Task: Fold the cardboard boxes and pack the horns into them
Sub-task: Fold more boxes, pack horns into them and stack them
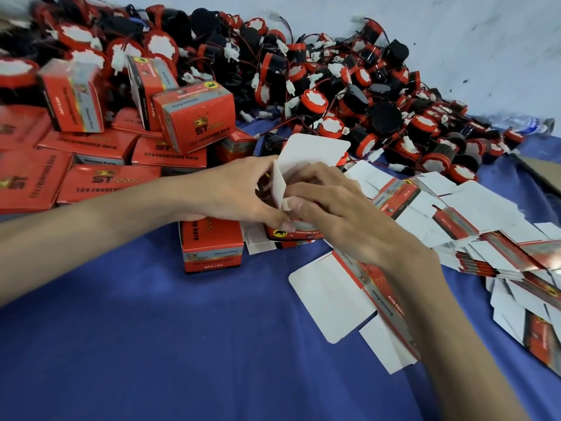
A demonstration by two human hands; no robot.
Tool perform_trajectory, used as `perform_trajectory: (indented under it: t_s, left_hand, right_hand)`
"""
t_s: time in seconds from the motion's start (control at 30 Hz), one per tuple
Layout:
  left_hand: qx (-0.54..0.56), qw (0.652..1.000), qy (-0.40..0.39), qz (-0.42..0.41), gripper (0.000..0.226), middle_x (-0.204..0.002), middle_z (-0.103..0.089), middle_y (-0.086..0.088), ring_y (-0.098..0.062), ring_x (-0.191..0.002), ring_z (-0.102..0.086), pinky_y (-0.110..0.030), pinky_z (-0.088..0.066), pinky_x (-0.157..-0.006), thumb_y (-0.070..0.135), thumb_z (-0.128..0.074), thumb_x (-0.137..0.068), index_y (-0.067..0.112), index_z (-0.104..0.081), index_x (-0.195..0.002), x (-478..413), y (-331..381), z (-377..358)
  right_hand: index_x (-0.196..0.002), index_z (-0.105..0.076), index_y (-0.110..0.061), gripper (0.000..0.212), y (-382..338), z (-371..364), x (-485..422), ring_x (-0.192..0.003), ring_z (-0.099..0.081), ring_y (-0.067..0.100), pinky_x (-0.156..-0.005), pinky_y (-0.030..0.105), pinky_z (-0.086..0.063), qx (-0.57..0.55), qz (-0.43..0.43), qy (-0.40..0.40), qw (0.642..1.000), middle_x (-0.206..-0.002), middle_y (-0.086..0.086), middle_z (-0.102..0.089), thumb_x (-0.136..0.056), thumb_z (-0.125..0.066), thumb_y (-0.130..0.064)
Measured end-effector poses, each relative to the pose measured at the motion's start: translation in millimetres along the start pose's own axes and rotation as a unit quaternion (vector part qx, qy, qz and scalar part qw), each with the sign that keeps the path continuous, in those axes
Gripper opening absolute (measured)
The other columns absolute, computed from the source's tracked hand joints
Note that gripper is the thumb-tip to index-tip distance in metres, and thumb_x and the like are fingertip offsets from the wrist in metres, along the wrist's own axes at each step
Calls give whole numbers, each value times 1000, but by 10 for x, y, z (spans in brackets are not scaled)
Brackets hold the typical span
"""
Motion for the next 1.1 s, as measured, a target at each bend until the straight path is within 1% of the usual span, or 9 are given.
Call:
perform_trajectory:
  t_s: [0.13, 0.2, 0.33, 0.53, 0.67, 0.8, 0.93, 1.0, 1.1]
  left_hand:
    - [-9, 1000, 1, 9, 63, -107, -67, 16, -3, -103, -62, -37, -51, -94, 38, -88, -61, 32, -57, -115, 9, 13, -2]
    - [-26, 1000, 2, 14, 66, -109, -67, 12, -9, -105, -62, -43, -50, -94, 45, -85, -57, 27, -57, -115, 12, 13, 2]
    - [-28, 999, 4, 19, 63, -106, -67, 7, -13, -103, -62, -47, -50, -92, 43, -84, -57, 22, -58, -110, 16, 9, 6]
    - [7, 1000, -10, 7, 51, -93, -67, 16, -4, -92, -64, -29, -52, -81, 32, -89, -60, 29, -58, -100, 20, 24, -9]
    - [-30, 999, -5, 21, 59, -105, -66, 9, -11, -100, -62, -43, -51, -91, 40, -88, -61, 21, -58, -109, 13, -14, 9]
    - [-34, 999, -4, 16, 59, -105, -66, 13, -5, -99, -62, -42, -50, -92, 42, -87, -62, 22, -58, -109, 12, -3, 4]
    - [-38, 999, -10, 5, 53, -103, -65, 19, 4, -96, -59, -31, -49, -91, 42, -87, -63, 33, -57, -107, 23, 6, 10]
    - [-43, 999, -13, 3, 55, -104, -65, 17, 1, -97, -59, -32, -49, -91, 43, -86, -63, 31, -57, -108, 17, -2, 8]
    - [-35, 999, -10, -6, 50, -100, -65, 21, 3, -95, -60, -24, -49, -83, 40, -87, -64, 38, -56, -103, 10, -4, 0]
  right_hand:
    - [-116, -63, -27, 32, -5, -68, -42, -115, -34, 14, -86, 28, -17, 119, -16, 10, 993, -120, 0, -43, -100, -38, -38]
    - [-118, -63, -27, 32, -6, -71, -63, -115, -33, 16, -79, 26, -14, 135, -26, 12, 990, -119, 3, -43, -100, -40, -39]
    - [-119, -62, -26, 34, -5, -46, -59, -117, -32, 17, -81, 30, -18, 154, -33, 23, 987, -122, 3, -44, -97, -42, -43]
    - [-111, -63, -17, 41, -46, -34, -91, -111, -39, 23, -77, 40, -32, 184, -20, 71, 980, -114, 7, -49, -94, -45, -50]
    - [-108, -68, -18, 42, -46, 14, -34, -103, -39, 16, -76, 41, -35, 132, 11, 71, 989, -108, 4, -52, -92, -42, -46]
    - [-115, -62, -24, 24, 14, 49, -5, -108, -30, 6, -90, 48, -37, 61, 12, 46, 997, -111, -7, -47, -93, -58, -35]
    - [-111, -65, -28, 31, 31, 38, -36, -104, -23, 3, -88, 39, -32, 69, -17, 39, 997, -108, -9, -44, -85, -62, -45]
    - [-110, -66, -26, 35, 19, 31, -42, -104, -23, 4, -86, 38, -30, 73, -21, 46, 996, -107, -10, -44, -84, -61, -50]
    - [-106, -64, -24, 53, 6, 31, -48, -111, -29, 9, -87, 39, -33, 87, -35, 55, 994, -115, -7, -49, -77, -47, -65]
Point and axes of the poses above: each hand's wrist, its own x-axis away from the middle knuckle, its own z-axis out of the back of the hand, y = z × x, the point moved 6 cm from there along -x, towards the middle knuckle
